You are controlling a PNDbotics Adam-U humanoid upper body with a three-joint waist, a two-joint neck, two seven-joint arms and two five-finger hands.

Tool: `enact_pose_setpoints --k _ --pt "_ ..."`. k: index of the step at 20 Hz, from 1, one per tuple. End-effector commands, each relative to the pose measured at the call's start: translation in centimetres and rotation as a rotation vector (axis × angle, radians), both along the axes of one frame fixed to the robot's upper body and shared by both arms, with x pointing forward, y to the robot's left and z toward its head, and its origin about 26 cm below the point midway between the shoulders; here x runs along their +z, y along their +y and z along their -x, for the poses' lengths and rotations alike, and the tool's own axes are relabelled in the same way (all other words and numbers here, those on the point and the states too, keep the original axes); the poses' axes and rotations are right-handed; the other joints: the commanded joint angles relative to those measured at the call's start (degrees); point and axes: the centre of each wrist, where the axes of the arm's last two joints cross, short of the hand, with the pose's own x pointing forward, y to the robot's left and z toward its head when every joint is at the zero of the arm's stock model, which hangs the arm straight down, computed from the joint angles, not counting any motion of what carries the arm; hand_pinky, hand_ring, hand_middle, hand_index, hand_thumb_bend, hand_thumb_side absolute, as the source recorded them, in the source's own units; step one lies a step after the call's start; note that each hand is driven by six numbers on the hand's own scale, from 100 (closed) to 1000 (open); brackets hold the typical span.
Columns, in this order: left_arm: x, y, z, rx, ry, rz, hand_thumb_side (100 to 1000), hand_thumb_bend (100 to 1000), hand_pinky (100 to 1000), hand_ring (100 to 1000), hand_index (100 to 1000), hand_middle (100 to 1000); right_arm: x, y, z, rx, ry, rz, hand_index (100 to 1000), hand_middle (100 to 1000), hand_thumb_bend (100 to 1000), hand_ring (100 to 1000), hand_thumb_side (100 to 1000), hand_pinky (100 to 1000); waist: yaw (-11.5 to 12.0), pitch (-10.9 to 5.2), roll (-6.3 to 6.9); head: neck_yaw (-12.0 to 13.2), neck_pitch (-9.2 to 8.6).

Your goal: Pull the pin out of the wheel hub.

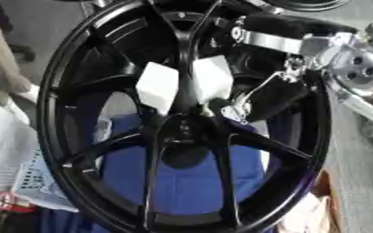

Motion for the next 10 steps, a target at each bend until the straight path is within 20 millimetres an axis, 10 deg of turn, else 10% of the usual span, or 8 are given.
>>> enact_pose_setpoints --k 1,10 --pt "0.8 0.1 0.3 -0.002 -0.031 -0.011 702 100 861 689 723 667 1.8 -1.0 0.4 -0.004 -0.047 -0.032 580 504 153 698 100 747 -0.12 -1.89 0.33 0.00 -0.49" --pt "0.7 0.2 0.3 0.001 -0.028 -0.011 702 100 862 689 723 668 4.2 -3.3 0.8 -0.040 -0.102 -0.146 573 498 115 681 100 739 -0.41 -2.56 0.45 0.00 -0.42"
